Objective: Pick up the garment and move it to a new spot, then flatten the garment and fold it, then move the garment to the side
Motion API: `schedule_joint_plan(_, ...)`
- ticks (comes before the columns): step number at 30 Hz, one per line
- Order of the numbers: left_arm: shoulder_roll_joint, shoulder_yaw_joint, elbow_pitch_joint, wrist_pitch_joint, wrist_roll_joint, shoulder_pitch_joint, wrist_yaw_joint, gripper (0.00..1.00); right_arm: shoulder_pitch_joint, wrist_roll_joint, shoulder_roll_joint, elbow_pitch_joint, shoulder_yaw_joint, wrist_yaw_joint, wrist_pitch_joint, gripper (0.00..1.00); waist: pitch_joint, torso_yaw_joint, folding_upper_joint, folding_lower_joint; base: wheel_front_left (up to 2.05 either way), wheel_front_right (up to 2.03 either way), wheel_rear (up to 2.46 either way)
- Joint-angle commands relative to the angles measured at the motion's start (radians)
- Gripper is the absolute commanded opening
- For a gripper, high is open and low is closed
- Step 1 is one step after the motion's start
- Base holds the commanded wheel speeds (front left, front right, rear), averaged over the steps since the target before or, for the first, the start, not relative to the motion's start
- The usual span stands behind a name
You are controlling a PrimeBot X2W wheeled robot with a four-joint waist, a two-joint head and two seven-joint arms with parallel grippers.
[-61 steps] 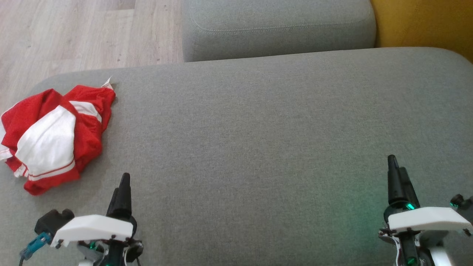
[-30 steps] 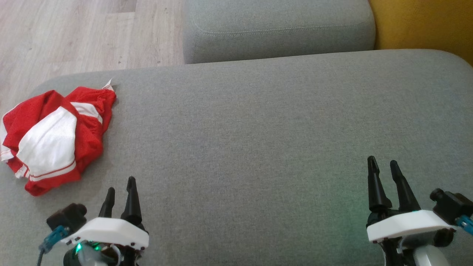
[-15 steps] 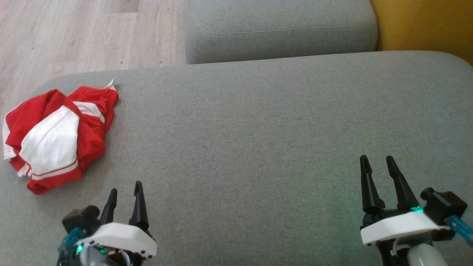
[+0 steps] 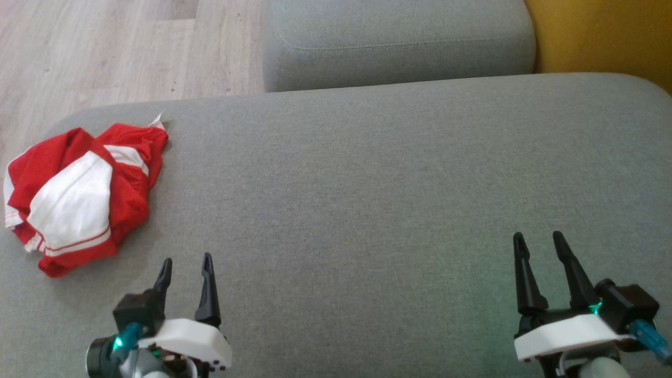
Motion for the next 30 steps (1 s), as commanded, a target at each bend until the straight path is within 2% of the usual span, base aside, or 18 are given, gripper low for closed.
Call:
schedule_joint_plan(1,0.016,0.022,-0.037,-0.017,0.030,-0.025,0.007,1.00,-0.026,-0.024,-0.008,-0.030,0.017,0.007,-0.016,1.00,0.000,0.000,0.0000,0.0000,0.00,0.00,0.00)
schedule_joint_plan(13,0.020,0.013,-0.029,-0.051,0.162,-0.018,0.028,1.00,-0.029,-0.097,-0.001,0.000,-0.004,0.008,-0.050,1.00,-0.002,0.007,0.0000,0.0000,0.00,0.00,0.00)
schedule_joint_plan(20,0.019,0.022,-0.020,-0.051,0.150,-0.012,0.024,1.00,-0.037,-0.054,0.006,0.024,-0.026,0.008,-0.050,1.00,-0.002,0.011,0.0000,0.0000,0.00,0.00,0.00)
schedule_joint_plan(30,0.013,0.032,-0.009,-0.051,0.130,-0.017,0.016,1.00,-0.046,-0.058,0.003,0.039,-0.028,0.008,-0.050,1.00,0.001,0.016,0.0000,0.0000,0.00,0.00,0.00)
